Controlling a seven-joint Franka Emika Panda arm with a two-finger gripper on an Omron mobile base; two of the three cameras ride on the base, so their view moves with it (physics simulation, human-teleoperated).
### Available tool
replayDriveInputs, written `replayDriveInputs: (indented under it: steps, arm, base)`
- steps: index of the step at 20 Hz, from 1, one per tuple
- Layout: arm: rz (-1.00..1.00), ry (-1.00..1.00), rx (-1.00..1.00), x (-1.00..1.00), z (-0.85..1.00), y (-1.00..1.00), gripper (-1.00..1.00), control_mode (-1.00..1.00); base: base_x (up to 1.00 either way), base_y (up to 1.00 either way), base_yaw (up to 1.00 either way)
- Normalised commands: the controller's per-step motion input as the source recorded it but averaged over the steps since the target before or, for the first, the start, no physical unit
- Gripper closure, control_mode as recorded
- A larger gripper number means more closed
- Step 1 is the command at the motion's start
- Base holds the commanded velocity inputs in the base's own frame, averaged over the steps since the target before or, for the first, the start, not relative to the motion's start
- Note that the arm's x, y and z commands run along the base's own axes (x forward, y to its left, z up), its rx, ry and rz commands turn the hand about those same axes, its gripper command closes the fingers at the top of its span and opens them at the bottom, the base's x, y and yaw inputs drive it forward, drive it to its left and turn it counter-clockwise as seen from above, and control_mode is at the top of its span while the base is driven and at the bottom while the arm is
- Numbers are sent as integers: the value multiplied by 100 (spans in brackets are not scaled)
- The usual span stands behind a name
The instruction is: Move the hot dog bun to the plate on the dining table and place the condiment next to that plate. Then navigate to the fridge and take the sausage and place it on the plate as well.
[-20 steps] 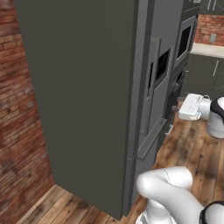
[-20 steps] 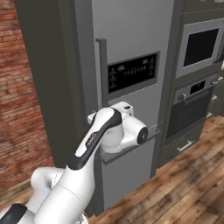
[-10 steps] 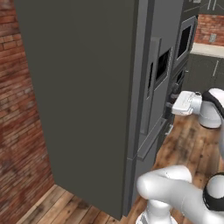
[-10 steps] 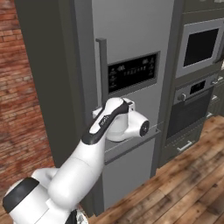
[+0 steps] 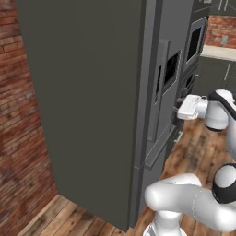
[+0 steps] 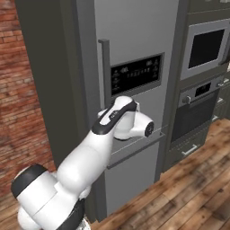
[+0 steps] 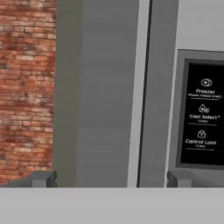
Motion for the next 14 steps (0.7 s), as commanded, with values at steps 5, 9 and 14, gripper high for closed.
replayDriveInputs:
  steps: [5, 9, 14]
  arm:
    - [0, 0, 0, 22, -16, 6, -100, -100]
    - [0, 0, 0, 27, -15, 13, -100, -100]
    - [0, 0, 0, 23, -9, 11, -100, -100]
  base:
    - [0, 0, 0]
    - [0, 0, 0]
    - [0, 0, 0]
